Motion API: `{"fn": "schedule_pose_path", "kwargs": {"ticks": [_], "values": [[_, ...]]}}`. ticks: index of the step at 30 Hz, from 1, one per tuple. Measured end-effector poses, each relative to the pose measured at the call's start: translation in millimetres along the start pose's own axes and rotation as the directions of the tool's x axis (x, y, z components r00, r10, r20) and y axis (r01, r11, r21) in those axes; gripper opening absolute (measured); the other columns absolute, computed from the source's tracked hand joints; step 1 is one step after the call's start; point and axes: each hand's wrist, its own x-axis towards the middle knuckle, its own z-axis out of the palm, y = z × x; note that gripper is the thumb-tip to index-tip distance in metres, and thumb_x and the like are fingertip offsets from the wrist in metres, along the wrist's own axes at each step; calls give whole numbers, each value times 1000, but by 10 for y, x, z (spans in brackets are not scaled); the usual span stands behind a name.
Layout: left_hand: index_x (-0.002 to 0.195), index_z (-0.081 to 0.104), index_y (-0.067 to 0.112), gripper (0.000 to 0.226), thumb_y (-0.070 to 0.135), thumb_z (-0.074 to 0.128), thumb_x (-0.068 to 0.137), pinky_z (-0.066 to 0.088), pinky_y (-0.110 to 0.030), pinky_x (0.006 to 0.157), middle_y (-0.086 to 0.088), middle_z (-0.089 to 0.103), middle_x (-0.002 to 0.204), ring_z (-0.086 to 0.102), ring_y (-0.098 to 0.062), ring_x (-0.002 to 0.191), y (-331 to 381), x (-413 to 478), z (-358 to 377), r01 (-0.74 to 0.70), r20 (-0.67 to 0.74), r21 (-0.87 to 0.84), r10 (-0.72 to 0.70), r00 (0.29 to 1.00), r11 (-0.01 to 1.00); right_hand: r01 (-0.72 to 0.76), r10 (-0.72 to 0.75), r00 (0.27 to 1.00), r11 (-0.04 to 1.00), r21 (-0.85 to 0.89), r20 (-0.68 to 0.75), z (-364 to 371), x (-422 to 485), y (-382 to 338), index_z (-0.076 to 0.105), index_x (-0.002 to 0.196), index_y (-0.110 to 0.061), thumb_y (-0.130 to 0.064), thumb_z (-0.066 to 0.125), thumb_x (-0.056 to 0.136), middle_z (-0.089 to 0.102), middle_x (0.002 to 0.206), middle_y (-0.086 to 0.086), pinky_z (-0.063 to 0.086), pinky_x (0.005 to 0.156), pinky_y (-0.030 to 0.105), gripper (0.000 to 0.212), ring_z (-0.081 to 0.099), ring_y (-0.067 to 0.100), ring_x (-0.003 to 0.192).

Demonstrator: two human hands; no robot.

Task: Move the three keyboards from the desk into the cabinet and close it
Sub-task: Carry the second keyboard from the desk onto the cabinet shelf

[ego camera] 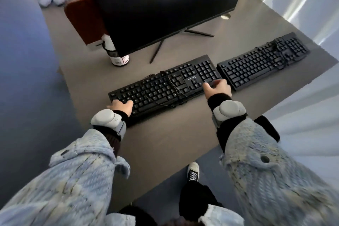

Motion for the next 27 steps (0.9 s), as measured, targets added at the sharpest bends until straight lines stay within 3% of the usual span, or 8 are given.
{"fn": "schedule_pose_path", "kwargs": {"ticks": [7, 15, 20, 27], "values": [[140, 32, -6, 68, 36, 49, 90, 25, -41, 113, -28, 35, 147, 34, -41, 136, 193, 36, 148, 216, -157, -75, -226, 961, 973, 73, -50, 986, 987, -142, 161, -113, 755, -77, 48, 125, -9, -35, 55, 83, 49, 133, 16, 36, 101, 37, 50, 45, 34, 124], [136, 37, -10, 71, 38, 53, 87, 30, -41, 111, -28, 46, 139, 43, -42, 130, 92, 386, 336, 326, -89, -226, -353, 931, 918, 1, 63, 977, 954, -298, 203, 68, 1306, -39, 44, 129, -2, -40, 58, 82, 48, 135, 20, 39, 103, 42, 62, 47, 36, 125], [135, 36, -8, 78, 46, 56, 84, 30, -42, 110, -29, 47, 139, 44, -43, 130, 56, 527, 350, 347, -120, -284, -393, 912, 894, -72, 143, 960, 957, -282, 240, 209, 1481, 91, 39, 135, 0, -41, 53, 86, 49, 137, 21, 35, 102, 41, 65, 47, 37, 125], [134, 44, -5, 78, 53, 54, 82, 30, -42, 107, -26, 48, 139, 45, -42, 128, 48, 425, 394, 405, -80, -392, -469, 880, 826, -84, 133, 969, 970, -228, 209, 326, 1673, 47, 36, 137, -6, -52, 51, 83, 45, 139, 21, 33, 105, 46, 72, 45, 38, 126]]}}
